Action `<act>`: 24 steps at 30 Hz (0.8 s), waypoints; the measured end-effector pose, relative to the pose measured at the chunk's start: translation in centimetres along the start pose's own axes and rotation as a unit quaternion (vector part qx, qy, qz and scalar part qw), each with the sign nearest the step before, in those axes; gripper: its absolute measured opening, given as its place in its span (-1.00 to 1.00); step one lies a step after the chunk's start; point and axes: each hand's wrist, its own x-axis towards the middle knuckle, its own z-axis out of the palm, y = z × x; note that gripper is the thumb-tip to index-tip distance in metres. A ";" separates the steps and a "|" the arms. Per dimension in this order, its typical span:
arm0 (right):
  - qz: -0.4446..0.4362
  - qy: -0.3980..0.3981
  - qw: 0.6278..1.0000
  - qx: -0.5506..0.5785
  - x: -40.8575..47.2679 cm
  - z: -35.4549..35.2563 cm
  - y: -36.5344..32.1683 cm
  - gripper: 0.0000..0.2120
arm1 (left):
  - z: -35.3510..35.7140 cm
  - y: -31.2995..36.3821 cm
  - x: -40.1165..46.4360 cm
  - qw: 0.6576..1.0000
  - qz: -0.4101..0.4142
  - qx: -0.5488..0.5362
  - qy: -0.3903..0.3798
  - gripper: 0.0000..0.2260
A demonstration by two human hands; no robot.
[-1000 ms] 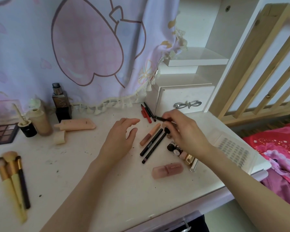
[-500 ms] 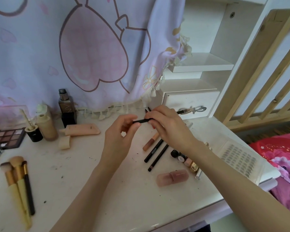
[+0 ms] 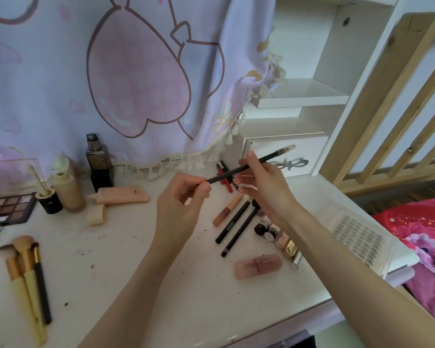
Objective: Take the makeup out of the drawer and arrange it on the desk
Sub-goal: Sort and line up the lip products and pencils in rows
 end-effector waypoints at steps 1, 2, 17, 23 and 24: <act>-0.002 -0.002 0.999 0.036 0.0 0.2 -0.3 -0.72 | 0.2 0.0 -0.2 0.999 -0.001 0.017 -0.030 -0.81; -0.008 -0.002 0.998 0.057 -0.1 0.4 -0.5 -0.74 | 0.4 0.0 -0.4 0.997 -0.002 0.032 -0.063 -0.84; 0.175 -0.397 0.900 -0.035 -2.6 0.3 0.2 -0.66 | -3.2 -0.5 2.1 0.912 -0.171 -0.334 -0.164 -0.71; 0.126 -0.349 0.925 -0.079 -4.0 2.2 0.6 -0.73 | -3.3 -0.5 2.3 0.888 -0.204 -0.401 -0.093 -0.73; 0.116 -0.334 0.931 -0.092 -4.1 2.5 0.7 -0.73 | -3.3 -0.5 2.3 0.885 -0.213 -0.405 -0.084 -0.75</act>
